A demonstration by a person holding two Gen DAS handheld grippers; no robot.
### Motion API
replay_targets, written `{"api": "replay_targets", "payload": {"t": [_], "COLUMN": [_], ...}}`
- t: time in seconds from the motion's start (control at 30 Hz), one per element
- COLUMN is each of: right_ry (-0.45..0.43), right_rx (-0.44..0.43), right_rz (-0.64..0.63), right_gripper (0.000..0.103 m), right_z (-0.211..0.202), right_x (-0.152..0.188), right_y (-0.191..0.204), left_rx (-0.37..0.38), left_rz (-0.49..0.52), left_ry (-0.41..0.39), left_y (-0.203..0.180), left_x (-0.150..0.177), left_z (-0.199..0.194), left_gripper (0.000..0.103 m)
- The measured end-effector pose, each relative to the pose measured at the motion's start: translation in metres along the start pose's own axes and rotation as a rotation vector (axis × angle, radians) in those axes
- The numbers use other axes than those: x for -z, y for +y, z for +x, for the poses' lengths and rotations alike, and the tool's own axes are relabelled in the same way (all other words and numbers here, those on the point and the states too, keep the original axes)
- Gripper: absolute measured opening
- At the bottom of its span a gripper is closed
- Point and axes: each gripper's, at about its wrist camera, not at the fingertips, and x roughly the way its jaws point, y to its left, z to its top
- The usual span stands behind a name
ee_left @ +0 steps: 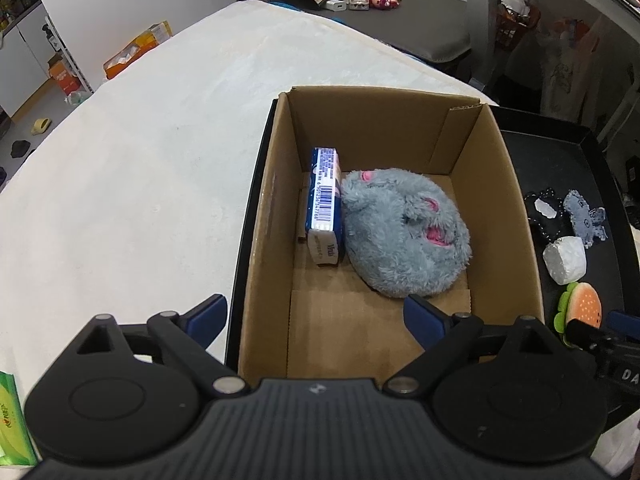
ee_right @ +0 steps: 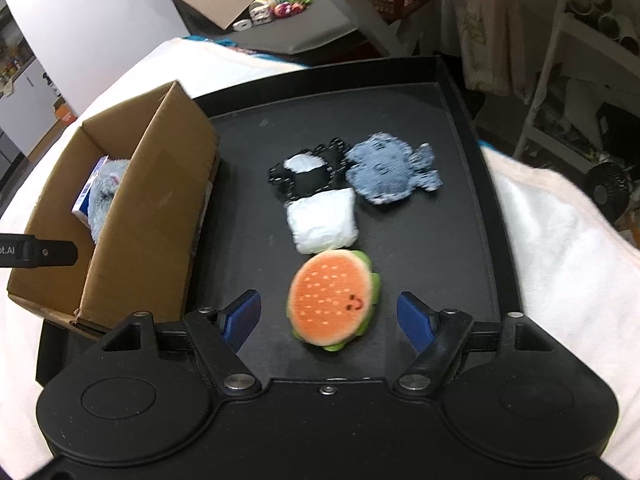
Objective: Organize soft objects
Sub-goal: 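Grasp the burger plush with the right gripper and lift it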
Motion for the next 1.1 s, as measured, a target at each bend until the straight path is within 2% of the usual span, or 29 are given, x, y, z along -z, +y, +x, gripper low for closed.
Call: {"api": "replay_targets", "payload": {"t": [0.27,0.3,0.37,0.47,0.77,1.1], "right_ry": [0.038,0.042,0.054,0.057,0.034,-0.017], "right_rx": [-0.004,0.003,0.021,0.018,0.039,0.047], "right_rz": [-0.008,-0.006,0.005,0.005,0.007,-0.005], "right_gripper": [0.074,0.071,0.044,0.039,0.038,0.038], "right_z": [0.018,0.019,0.022,0.020,0.010,-0.008], "right_x": [0.001,0.001,0.001,-0.001,-0.002,-0.015], "right_y": [0.009,0.009,0.007,0.005,0.007,0.015], "left_rx": [0.000,-0.002,-0.002,0.000,0.029,0.061], "left_rz": [0.004,0.008,0.009,0.005,-0.014,-0.028], "left_ry": [0.012,0.010,0.010,0.012,0.008,-0.033], "left_y": [-0.004,-0.005,-0.006,-0.004,0.002,0.012], "left_x": [0.000,0.001,0.000,0.000,0.002,0.002], "left_z": [0.005,0.005,0.005,0.005,0.001,-0.011], "left_gripper": [0.101,0.101,0.101,0.101,0.102,0.102]}}
